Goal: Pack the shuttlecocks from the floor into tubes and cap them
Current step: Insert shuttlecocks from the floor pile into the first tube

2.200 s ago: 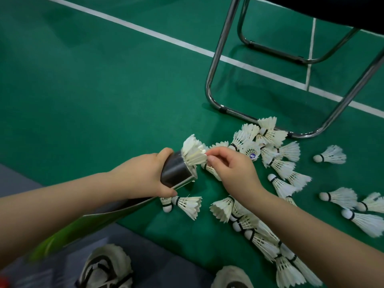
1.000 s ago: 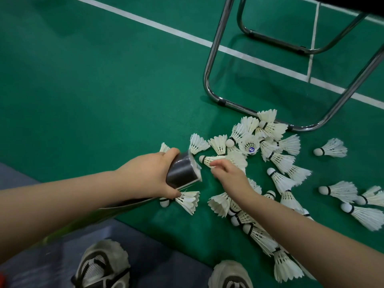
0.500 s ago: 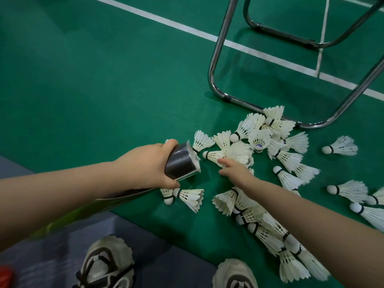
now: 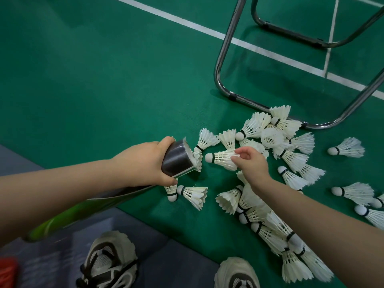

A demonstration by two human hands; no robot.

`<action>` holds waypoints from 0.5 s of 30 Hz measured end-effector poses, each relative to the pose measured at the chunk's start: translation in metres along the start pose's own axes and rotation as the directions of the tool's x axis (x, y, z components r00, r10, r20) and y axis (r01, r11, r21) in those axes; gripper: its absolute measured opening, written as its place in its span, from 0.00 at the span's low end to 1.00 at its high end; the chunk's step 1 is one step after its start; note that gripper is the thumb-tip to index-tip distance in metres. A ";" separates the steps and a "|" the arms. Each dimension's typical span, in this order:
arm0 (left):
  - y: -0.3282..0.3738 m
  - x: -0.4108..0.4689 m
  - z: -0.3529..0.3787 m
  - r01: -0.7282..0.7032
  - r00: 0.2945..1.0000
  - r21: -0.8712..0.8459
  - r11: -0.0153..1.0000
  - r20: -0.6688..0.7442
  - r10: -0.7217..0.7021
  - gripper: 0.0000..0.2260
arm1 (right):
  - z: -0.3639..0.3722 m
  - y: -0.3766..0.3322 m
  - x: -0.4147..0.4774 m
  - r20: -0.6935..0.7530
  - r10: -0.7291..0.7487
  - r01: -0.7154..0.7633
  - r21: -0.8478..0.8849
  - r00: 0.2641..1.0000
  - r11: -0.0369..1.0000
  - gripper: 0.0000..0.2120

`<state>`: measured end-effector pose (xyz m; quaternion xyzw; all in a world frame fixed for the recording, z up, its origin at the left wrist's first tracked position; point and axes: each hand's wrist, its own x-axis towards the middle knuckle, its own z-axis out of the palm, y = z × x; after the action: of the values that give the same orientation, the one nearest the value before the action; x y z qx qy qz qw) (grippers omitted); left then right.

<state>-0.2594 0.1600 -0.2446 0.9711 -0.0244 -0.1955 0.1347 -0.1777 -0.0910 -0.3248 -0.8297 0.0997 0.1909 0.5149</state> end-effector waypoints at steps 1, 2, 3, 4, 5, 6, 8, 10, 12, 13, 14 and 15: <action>0.000 -0.001 0.001 -0.001 1.000 0.001 1.000 -0.001 0.001 0.35 | 0.000 0.001 0.000 -0.010 -0.006 0.006 -0.009 1.000 1.000 0.08; 0.000 -0.002 0.001 -0.003 1.000 0.001 1.000 -0.002 0.003 0.35 | 0.000 0.002 0.000 -0.015 -0.015 0.015 -0.025 1.000 1.000 0.08; -0.001 -0.002 0.002 -0.005 1.000 0.001 1.000 -0.001 0.005 0.35 | 0.000 0.002 0.000 -0.017 -0.026 0.025 -0.045 1.000 0.999 0.08; -0.001 -0.003 0.002 -0.005 1.000 -0.002 1.000 0.001 0.005 0.35 | 0.000 0.003 0.000 -0.021 -0.036 0.035 -0.062 0.999 0.997 0.07; -0.002 -0.002 0.002 -0.004 1.000 -0.007 1.000 0.003 0.004 0.35 | 0.000 0.003 0.000 -0.026 -0.043 0.041 -0.070 0.999 0.997 0.07; -0.002 -0.002 0.003 -0.002 1.000 -0.012 1.000 0.003 0.002 0.35 | 0.000 0.004 0.001 -0.033 -0.046 0.043 -0.071 0.998 0.997 0.07; -0.004 -0.001 0.003 0.001 1.000 -0.019 1.000 0.004 -0.001 0.36 | -0.001 0.004 0.002 -0.055 -0.036 0.031 -0.079 0.998 0.996 0.07; -0.004 -0.001 0.002 0.004 1.000 -0.023 1.000 0.006 -0.004 0.36 | -0.002 0.003 0.003 -0.090 -0.028 0.020 -0.097 0.996 0.995 0.08; -0.005 -0.001 0.002 0.001 1.000 -0.025 1.000 0.008 -0.001 0.36 | -0.003 0.002 0.004 -0.105 -0.025 0.016 -0.083 0.994 0.996 0.08; -0.005 -0.002 0.002 -0.001 1.000 -0.025 1.000 0.008 0.001 0.36 | -0.002 0.002 0.003 -0.099 -0.019 0.012 -0.074 0.995 0.997 0.09; -0.005 -0.002 0.002 -0.001 1.000 -0.025 1.000 0.006 0.001 0.36 | -0.001 0.002 0.002 -0.086 -0.010 0.004 -0.066 0.996 0.998 0.09; -0.005 -0.002 0.002 -0.001 1.000 -0.025 1.000 0.004 0.001 0.36 | 0.000 0.002 0.002 -0.065 0.000 -0.005 -0.065 0.998 0.998 0.10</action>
<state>-0.2624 0.1645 -0.2470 0.9689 -0.0227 -0.1977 0.1469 -0.1769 -0.0920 -0.3274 -0.8517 0.1113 0.1674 0.4839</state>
